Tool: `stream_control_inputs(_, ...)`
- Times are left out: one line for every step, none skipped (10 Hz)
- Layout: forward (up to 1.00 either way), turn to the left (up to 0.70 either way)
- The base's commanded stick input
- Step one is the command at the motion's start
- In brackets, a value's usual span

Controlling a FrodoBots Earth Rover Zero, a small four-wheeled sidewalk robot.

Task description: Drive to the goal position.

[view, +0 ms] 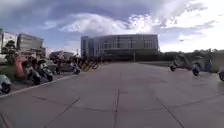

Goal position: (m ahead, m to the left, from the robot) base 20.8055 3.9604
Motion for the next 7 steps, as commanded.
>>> stream_control_inputs(0.7,0.0)
stream_control_inputs(0.51,0.0)
stream_control_inputs(0.42,0.0)
stream_control_inputs(0.7,0.0)
stream_control_inputs(0.7,0.0)
stream_control_inputs(0.7,0.0)
stream_control_inputs(0.7,0.0)
